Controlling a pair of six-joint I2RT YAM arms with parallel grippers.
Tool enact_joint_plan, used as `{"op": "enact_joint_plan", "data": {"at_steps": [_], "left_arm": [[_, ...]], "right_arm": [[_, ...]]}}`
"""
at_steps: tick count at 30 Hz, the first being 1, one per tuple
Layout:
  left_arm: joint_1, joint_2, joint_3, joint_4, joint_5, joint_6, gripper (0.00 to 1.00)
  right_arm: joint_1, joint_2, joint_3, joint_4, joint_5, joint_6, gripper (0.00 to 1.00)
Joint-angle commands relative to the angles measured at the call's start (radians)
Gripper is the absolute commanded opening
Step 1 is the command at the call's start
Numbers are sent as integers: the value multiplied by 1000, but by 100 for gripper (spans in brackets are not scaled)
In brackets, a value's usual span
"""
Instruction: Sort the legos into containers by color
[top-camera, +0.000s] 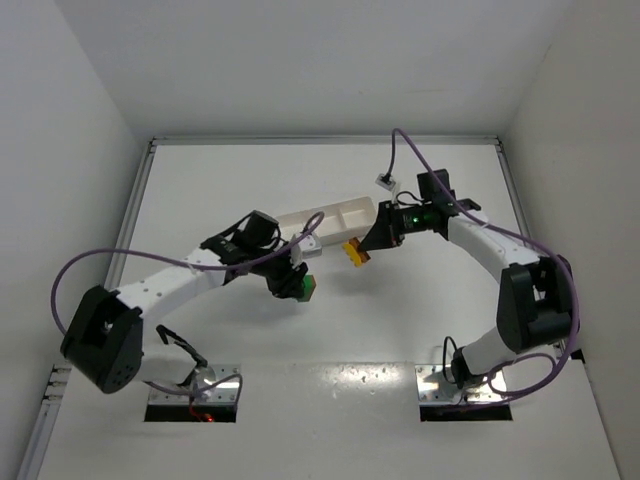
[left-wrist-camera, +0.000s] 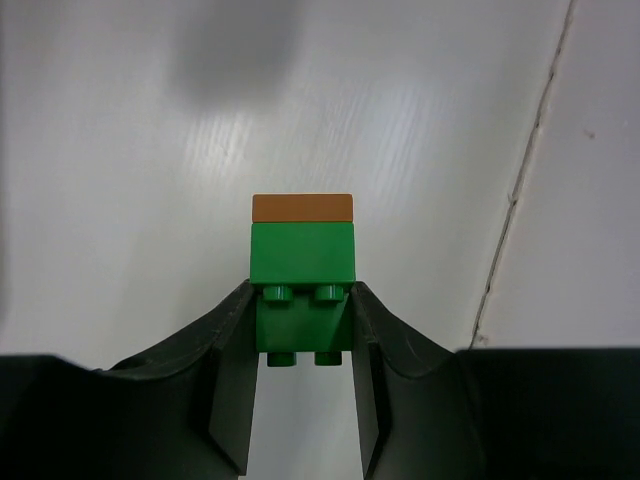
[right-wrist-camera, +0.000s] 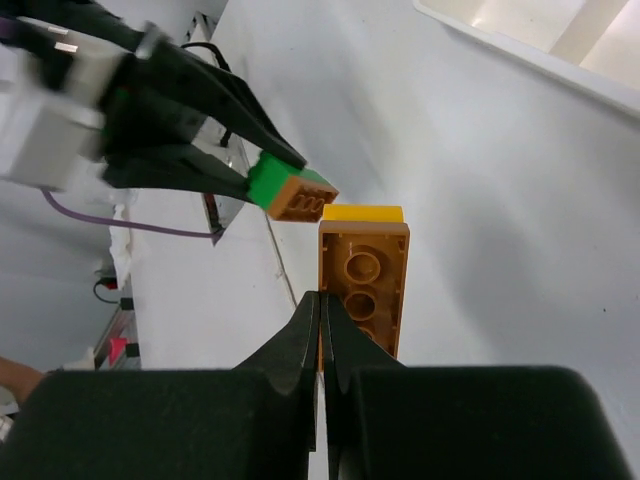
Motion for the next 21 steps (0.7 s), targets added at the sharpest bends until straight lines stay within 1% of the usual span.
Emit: {"op": "enact_joint_plan", "data": {"at_steps": [1, 2, 5, 8, 10, 13, 17, 20, 21], "left_arm": [[-15, 83, 57, -142, 7, 50, 3], [-15, 155, 88, -165, -2, 74, 4], [-24, 276, 143, -221, -56, 75, 5], [-15, 320, 172, -241, -104, 52, 5], [-27, 338, 194, -273, -179, 39, 1], [-48, 383, 258, -363, -269, 29, 0], [-49, 429, 284, -425, -315, 39, 0], [-58, 465, 275, -425, -325, 62, 20], [-58, 488, 275, -437, -309, 74, 30]], "right_arm": [[-9, -52, -4, -16, 13, -57, 0], [-18, -53, -4, -16, 13, -67, 0], [-29, -63, 5, -39, 24, -87, 0], [-41, -74, 5, -48, 24, -96, 0], [-50, -74, -5, -48, 33, -96, 0], [-60, -85, -16, -48, 33, -96, 0], [-60, -94, -34, -37, 33, -96, 0], [-69, -94, -34, -37, 33, -96, 0], [-69, -94, -34, -37, 33, -96, 0]]}}
